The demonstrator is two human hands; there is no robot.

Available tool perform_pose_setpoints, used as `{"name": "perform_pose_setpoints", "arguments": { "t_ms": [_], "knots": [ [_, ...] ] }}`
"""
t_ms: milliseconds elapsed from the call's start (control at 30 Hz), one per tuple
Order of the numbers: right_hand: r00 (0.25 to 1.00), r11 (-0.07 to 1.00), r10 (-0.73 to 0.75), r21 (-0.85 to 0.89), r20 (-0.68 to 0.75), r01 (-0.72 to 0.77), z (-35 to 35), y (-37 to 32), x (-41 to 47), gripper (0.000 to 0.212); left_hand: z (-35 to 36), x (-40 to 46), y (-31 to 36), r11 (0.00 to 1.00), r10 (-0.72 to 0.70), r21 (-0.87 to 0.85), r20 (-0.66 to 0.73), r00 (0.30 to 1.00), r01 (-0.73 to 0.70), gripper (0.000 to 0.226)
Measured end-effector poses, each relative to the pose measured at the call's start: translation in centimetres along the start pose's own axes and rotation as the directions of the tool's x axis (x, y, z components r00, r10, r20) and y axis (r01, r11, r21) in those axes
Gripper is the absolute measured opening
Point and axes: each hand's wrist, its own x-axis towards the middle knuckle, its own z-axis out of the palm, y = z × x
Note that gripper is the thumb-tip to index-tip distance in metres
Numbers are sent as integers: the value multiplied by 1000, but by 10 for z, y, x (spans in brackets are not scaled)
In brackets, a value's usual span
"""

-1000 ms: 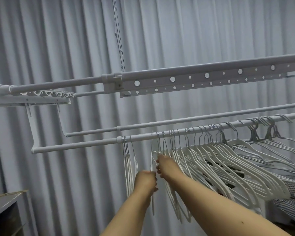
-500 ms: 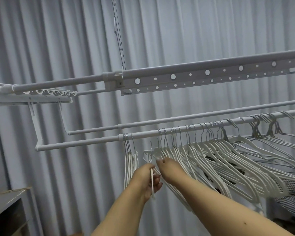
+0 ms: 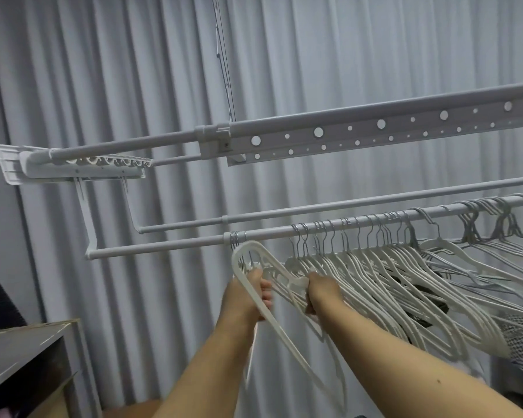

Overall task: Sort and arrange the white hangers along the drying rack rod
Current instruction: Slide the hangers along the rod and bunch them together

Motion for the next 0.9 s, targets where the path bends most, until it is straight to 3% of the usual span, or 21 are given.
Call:
{"name": "perform_pose_setpoints", "arguments": {
  "t_ms": [33, 67, 100, 167, 233, 333, 500, 633, 767, 900],
  "knots": [
    [999, 999, -11, -33, -30, 10, -1, 2, 3, 33, -4, 9, -8, 958, 130, 273, -124, 984, -92, 34],
    [998, 998, -35, -54, -60, 31, -2, 5, 5, 33, -9, 15, -16, 812, 251, 576, -200, 947, -94, 35],
    [995, 997, -44, -63, -84, 39, -3, 7, 6, 33, -13, 18, -23, 649, 327, 760, -230, 917, -41, 42],
    [985, 997, -42, -71, -167, 31, -5, 12, 9, 46, -20, 22, -35, 470, 339, 882, -214, 916, 33, 64],
    [964, 998, -24, -64, -263, 8, -12, 12, 2, 56, -25, 27, -44, 397, 261, 916, -162, 952, 47, 81],
    [928, 990, -73, -138, -365, 23, -28, 11, -8, 57, -34, 37, -54, 474, 152, 879, -138, 979, 50, 81],
    [893, 986, -124, -156, -432, 62, -39, 22, -17, 58, -39, 40, -58, 565, 163, 825, -107, 981, -4, 60],
    [871, 982, -154, -168, -466, 84, -43, 29, -23, 54, -38, 46, -64, 614, 131, 789, -106, 986, 3, 60],
    [877, 974, -198, -185, -438, 127, -34, 29, -27, 52, -36, 43, -66, 642, 161, 767, -105, 981, -23, 63],
    [920, 966, -232, -185, -317, 180, -12, 13, -29, 47, -35, 40, -65, 675, 173, 736, -88, 981, -53, 58]
  ]
}}
